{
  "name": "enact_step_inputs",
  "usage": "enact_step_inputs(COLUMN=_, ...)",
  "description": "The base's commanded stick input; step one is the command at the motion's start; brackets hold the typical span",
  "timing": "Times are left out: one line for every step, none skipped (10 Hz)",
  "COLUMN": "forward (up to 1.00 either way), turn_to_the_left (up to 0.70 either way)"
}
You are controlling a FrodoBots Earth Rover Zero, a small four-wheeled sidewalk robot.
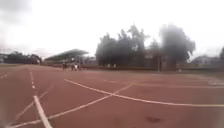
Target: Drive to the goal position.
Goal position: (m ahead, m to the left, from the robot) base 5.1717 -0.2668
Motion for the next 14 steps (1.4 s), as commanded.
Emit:
enact_step_inputs(forward=0.7, turn_to_the_left=0.08)
enact_step_inputs(forward=0.7, turn_to_the_left=0.06)
enact_step_inputs(forward=0.7, turn_to_the_left=0.08)
enact_step_inputs(forward=0.7, turn_to_the_left=0.02)
enact_step_inputs(forward=0.7, turn_to_the_left=0.05)
enact_step_inputs(forward=0.7, turn_to_the_left=0.04)
enact_step_inputs(forward=0.7, turn_to_the_left=0.0)
enact_step_inputs(forward=0.7, turn_to_the_left=0.0)
enact_step_inputs(forward=0.7, turn_to_the_left=0.0)
enact_step_inputs(forward=0.7, turn_to_the_left=0.02)
enact_step_inputs(forward=0.7, turn_to_the_left=0.0)
enact_step_inputs(forward=0.7, turn_to_the_left=0.0)
enact_step_inputs(forward=0.7, turn_to_the_left=0.02)
enact_step_inputs(forward=0.7, turn_to_the_left=0.03)
